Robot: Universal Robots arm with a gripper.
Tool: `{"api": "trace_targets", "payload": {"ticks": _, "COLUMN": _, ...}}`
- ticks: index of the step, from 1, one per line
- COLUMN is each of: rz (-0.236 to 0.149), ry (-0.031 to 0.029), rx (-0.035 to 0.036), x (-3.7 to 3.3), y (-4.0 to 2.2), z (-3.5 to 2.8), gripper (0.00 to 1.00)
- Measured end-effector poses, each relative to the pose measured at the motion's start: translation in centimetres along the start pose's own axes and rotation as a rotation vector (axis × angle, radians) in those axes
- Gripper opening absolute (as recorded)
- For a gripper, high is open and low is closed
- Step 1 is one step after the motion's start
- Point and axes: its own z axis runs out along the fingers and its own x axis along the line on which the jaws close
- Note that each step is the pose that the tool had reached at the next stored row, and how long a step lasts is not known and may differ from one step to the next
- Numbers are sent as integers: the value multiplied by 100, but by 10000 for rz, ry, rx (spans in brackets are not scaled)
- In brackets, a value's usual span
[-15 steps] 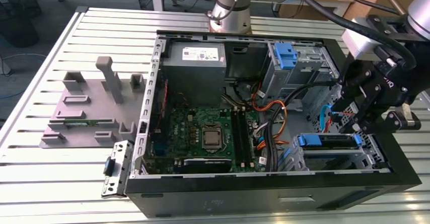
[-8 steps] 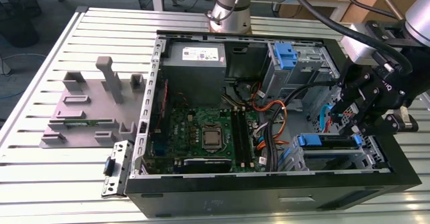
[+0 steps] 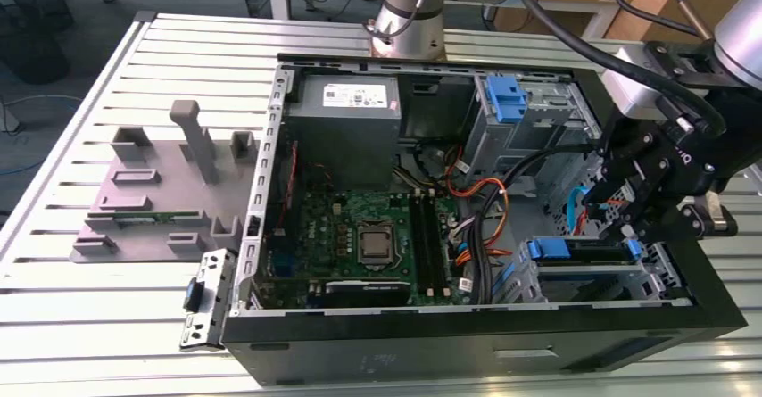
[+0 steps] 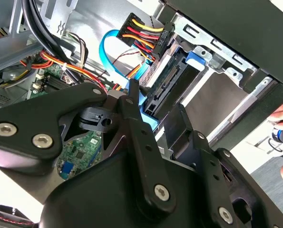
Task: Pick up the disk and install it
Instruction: 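Insert the first disk wire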
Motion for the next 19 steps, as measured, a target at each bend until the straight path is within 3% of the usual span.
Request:
{"api": "trace_targets", "payload": {"ticks": 6, "rz": 0, "ry": 1, "rx": 0, "x": 0, "y": 0, "z": 3, "gripper": 47}}
{"api": "trace_targets", "payload": {"ticks": 8, "rz": 1, "ry": 1, "rx": 0, "x": 0, "y": 0, "z": 3, "gripper": 35}}
{"api": "trace_targets", "payload": {"ticks": 9, "rz": 0, "ry": 1, "rx": 0, "x": 0, "y": 0, "z": 4, "gripper": 35}}
{"api": "trace_targets", "payload": {"ticks": 13, "rz": 0, "ry": 1, "rx": 0, "x": 0, "y": 0, "z": 6, "gripper": 17}}
{"api": "trace_targets", "payload": {"ticks": 18, "rz": 0, "ry": 1, "rx": 0, "x": 0, "y": 0, "z": 9, "gripper": 16}}
{"api": "trace_targets", "payload": {"ticks": 19, "rz": 1, "ry": 0, "rx": 0, "x": 1, "y": -2, "z": 57, "gripper": 16}}
